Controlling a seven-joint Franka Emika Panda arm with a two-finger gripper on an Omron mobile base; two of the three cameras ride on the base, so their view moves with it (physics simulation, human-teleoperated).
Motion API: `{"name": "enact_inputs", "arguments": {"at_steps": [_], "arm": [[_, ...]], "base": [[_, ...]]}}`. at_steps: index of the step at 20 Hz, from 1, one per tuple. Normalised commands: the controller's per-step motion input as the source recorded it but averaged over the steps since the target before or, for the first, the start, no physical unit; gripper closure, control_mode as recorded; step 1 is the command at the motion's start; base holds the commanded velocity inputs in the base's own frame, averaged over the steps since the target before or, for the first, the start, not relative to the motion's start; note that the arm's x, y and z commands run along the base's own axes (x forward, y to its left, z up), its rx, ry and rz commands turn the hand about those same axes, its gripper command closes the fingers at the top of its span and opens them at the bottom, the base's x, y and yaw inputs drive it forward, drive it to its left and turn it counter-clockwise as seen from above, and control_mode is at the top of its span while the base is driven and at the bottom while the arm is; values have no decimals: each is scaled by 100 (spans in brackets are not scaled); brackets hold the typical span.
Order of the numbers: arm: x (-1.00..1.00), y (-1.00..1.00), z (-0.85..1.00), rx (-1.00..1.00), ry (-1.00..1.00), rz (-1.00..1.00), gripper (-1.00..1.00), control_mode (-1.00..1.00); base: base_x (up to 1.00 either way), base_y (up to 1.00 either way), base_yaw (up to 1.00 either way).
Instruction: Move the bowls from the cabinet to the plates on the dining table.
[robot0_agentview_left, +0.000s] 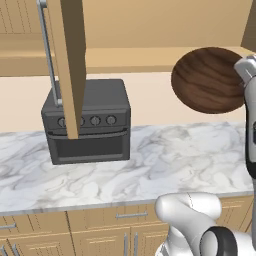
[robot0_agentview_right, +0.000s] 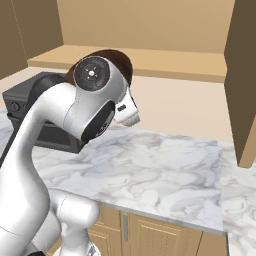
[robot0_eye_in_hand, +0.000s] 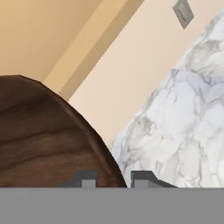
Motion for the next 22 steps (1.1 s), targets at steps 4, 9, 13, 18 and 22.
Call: {"name": "enact_inputs", "arguments": {"at_steps": [4, 9, 13, 18, 22], "arm": [[-48, 1, 7, 12, 4, -8, 100, -100], [-38, -5, 20, 14, 6, -9, 100, -100], [-36, -8, 14, 12, 2, -8, 100, -100], [-32, 5, 8, 4, 0, -5, 100, -100], [-29, 12, 4, 0, -1, -3, 100, -100]], "base": [[0, 0, 0], [0, 0, 0], [0, 0, 0], [0, 0, 0], [0, 0, 0]]}}
